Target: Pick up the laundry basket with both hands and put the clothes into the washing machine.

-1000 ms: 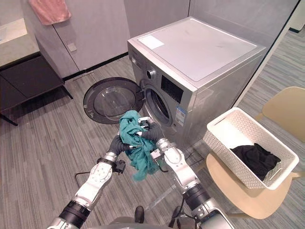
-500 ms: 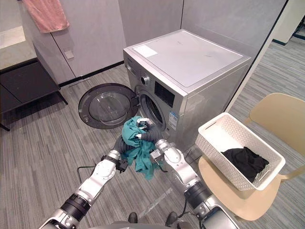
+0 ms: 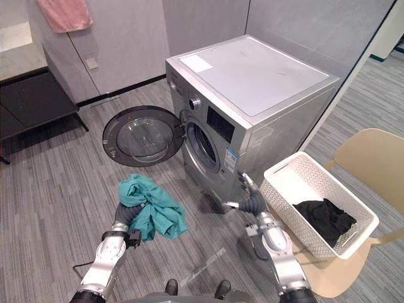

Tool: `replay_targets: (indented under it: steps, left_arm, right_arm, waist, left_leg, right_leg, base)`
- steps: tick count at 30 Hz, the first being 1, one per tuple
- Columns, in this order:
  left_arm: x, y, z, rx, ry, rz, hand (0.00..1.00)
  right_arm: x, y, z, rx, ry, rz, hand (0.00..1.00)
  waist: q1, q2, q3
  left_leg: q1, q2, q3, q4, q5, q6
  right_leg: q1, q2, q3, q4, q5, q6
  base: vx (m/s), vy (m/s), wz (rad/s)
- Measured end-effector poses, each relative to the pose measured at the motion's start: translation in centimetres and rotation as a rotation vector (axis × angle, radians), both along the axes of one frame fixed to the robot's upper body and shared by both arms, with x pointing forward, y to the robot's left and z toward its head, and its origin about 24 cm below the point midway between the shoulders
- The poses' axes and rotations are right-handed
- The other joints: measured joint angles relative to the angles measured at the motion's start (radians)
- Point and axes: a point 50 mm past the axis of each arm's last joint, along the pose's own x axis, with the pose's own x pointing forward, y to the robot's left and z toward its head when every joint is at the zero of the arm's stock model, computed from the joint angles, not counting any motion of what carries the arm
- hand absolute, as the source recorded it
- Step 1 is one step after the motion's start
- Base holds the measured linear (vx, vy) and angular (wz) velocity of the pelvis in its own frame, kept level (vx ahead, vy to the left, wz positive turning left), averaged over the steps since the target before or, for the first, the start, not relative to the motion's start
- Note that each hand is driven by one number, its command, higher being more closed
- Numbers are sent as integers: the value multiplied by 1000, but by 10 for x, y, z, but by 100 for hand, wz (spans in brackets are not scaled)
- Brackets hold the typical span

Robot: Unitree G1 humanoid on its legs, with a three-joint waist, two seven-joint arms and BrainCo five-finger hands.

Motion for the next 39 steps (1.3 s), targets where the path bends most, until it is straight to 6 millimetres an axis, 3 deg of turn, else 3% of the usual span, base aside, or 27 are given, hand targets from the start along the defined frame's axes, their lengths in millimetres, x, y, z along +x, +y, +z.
replay_targets:
  steps: [3, 4, 6, 7, 10, 13, 14, 15, 16, 17, 18, 19, 20, 22, 24, 25, 26, 27, 28, 30, 32, 33, 35, 36, 38, 39]
  left_arm:
    - [-6, -4, -5, -49, 20, 15, 100]
    - [-5, -9, -6, -71, 22, 3, 100]
    - [-8, -12, -9, -104, 34, 9, 100]
    - [-12, -11, -16, -120, 66, 16, 100]
    - [-24, -4, -29, -124, 144, 47, 100]
    - [-36, -3, -37, -142, 185, 58, 100]
    - [-39, -4, -39, -149, 201, 58, 100]
    - [-40, -4, -40, -150, 209, 59, 100]
    - [-44, -3, -42, -146, 224, 62, 100]
    - [-46, 2, -43, -131, 235, 63, 100]
    - [-46, 2, -43, -129, 239, 62, 100]
    - [-44, 4, -42, -119, 232, 62, 100]
    - [-41, 7, -40, -106, 223, 62, 100]
    - [-35, 6, -37, -107, 209, 53, 100]
    - [-27, 4, -32, -105, 182, 43, 100]
    - [-23, 2, -31, -108, 174, 32, 100]
    - [-19, -6, -30, -112, 169, 0, 100]
    - [-15, -11, -28, -111, 159, -28, 100]
    - [-9, -16, -25, -113, 145, -58, 100]
    - [-11, -25, -25, -149, 144, -68, 100]
    - [-16, -33, -26, -166, 148, -94, 100]
    - [-15, -37, -26, -170, 147, -108, 100]
    - [-14, -41, -24, -171, 137, -120, 100]
    - [-13, -42, -24, -171, 135, -125, 100]
    - [-15, -42, -28, -159, 154, -131, 100]
    - [-15, -42, -28, -149, 157, -132, 100]
  right_arm:
    - [-12, -16, -23, -42, 89, -91, 0]
    - [-17, -23, -35, -41, 140, -147, 0]
    - [-23, -27, -54, -51, 220, -201, 0]
    - [-25, -25, -63, -55, 260, -212, 0]
    - [-27, -14, -79, -43, 338, -216, 0]
    - [-32, -7, -92, -49, 399, -224, 0]
    - [-33, -7, -94, -57, 415, -226, 0]
    - [-35, -8, -96, -59, 425, -227, 0]
    - [-37, -7, -97, -61, 442, -228, 0]
    - [-37, -4, -99, -55, 449, -227, 0]
    - [-38, -2, -99, -50, 451, -228, 0]
    - [-38, -1, -100, -46, 451, -228, 0]
    - [-37, -1, -99, -43, 449, -234, 0]
    - [-36, -4, -98, -46, 442, -249, 0]
    - [-38, -6, -100, -49, 452, -252, 0]
    - [-41, -6, -101, -48, 461, -255, 0]
    - [-42, -8, -101, -49, 462, -262, 0]
    - [-43, -7, -101, -45, 462, -262, 0]
    - [-40, -5, -97, -39, 441, -255, 0]
    - [-35, -4, -89, -42, 394, -243, 0]
    - [-24, 1, -72, -35, 299, -223, 0]
    - [-21, 2, -67, -32, 270, -219, 0]
    - [-17, 5, -65, -21, 253, -215, 0]
    - [-18, 5, -68, -22, 267, -216, 0]
    - [-24, 5, -82, -19, 341, -239, 0]
    - [-25, 6, -85, -20, 357, -246, 0]
  waist:
    - [-1, -13, 9]
    - [-4, -17, 11]
    - [-8, -19, 15]
    - [-2, -19, 16]
    - [-1, -19, 21]
    - [1, -30, 44]
    - [0, -33, 68]
    - [0, -35, 70]
    - [-8, -43, 83]
    - [-25, -45, 92]
    - [-31, -34, 101]
    - [-40, -43, 109]
    - [-49, -49, 115]
    - [-56, -50, 121]
    - [-70, -51, 125]
    - [-82, -52, 122]
    - [-88, -26, 121]
    - [-88, -24, 123]
    - [-85, -19, 131]
    - [-75, -2, 141]
    - [-51, -1, 141]
    - [-50, -3, 140]
    - [-26, -16, 143]
    - [-23, -16, 143]
    - [-24, -21, 147]
    - [-24, -24, 150]
  left_leg:
    - [-54, -31, -14, 19, 21, 29]
    - [-82, -34, 81, 32, 20, 63]
    - [-101, -20, 254, 46, 12, 75]
    - [-97, -18, 272, 49, 22, 58]
    - [-88, -37, 266, 51, 21, 60]
    - [-79, -67, 262, 139, -72, 80]
    - [-72, -87, 239, 178, -130, 87]
    - [-69, -95, 230, 189, -144, 92]
    - [-51, -108, 215, 204, -162, 111]
    - [-29, -107, 184, 212, -174, 122]
    - [-25, -104, 175, 211, -176, 125]
    - [-11, -95, 149, 204, -181, 127]
    - [8, -93, 131, 184, -185, 123]
    - [41, -88, 122, 153, -192, 114]
    - [71, -80, 99, 153, -207, 83]
    - [86, -75, 72, 156, -230, 59]
    - [92, -48, 62, 184, -241, 38]
    - [72, -43, 70, 233, -239, 26]
    - [5, -22, 99, 421, -237, 8]
    - [-87, 46, 146, 771, -192, -70]
    - [-163, 128, 208, 1027, -206, -58]
    - [-191, 146, 222, 1049, -215, -43]
    - [-251, 144, 237, 946, -255, 24]
    - [-263, 136, 219, 874, -263, 36]
    - [-255, 63, 69, 594, -258, 28]
    - [-248, 47, 23, 532, -252, 17]
  right_leg:
    - [-34, -63, -78, 71, -53, 7]
    - [-38, -92, -123, 80, -64, 11]
    - [-38, -115, -170, 96, -70, 16]
    - [-36, -122, -180, 106, -72, 19]
    - [-6, -134, -201, 82, -60, 38]
    - [15, -218, -213, 214, -108, 82]
    - [-4, -276, -176, 360, -119, 59]
    - [-24, -298, -141, 419, -112, 37]
    - [-85, -323, -20, 554, -67, -32]
    - [-146, -281, 107, 628, -74, -4]
    - [-159, -253, 137, 627, -99, 23]
    - [-183, -192, 173, 592, -134, 42]
    - [-209, -148, 174, 519, -141, 45]
    - [-251, -110, 133, 378, -122, 48]
    - [-248, -71, 99, 153, -27, 32]
    - [-235, -57, 113, 129, 87, -34]
    - [-216, -42, 82, 133, 67, -52]
    - [-209, -41, 74, 135, 52, -59]
    - [-162, -33, 58, 129, 31, -70]
    - [-48, 19, 73, 66, 25, -79]
    - [75, 71, 127, -7, 20, -87]
    - [96, 78, 155, -26, 20, -87]
    - [123, 78, 251, -72, 20, -87]
    - [126, 78, 279, -77, 20, -86]
    - [146, 71, 352, -78, 20, -84]
    - [151, 66, 374, -77, 17, -74]
  base:
    - [47, -7, 84]
    - [38, 90, 109]
    - [101, 112, 92]
    - [152, 63, 44]
    - [148, 65, 26]
    - [95, 105, 36]
    - [41, 117, 31]
    - [91, 154, 38]
    - [209, 122, 44]
    - [228, 92, 46]
    - [238, 23, 52]
    - [203, -22, 50]
    - [215, -36, 46]
    - [279, -75, 34]
    - [409, -118, 50]
    - [470, -142, 64]
    - [597, -182, 58]
    - [513, -170, 41]
    - [589, -201, 22]
    - [435, -144, -17]
    - [382, -87, -86]
    - [379, -70, -88]
    - [327, 30, -109]
    - [317, 130, -114]
    - [257, 206, -105]
    - [245, 264, -116]
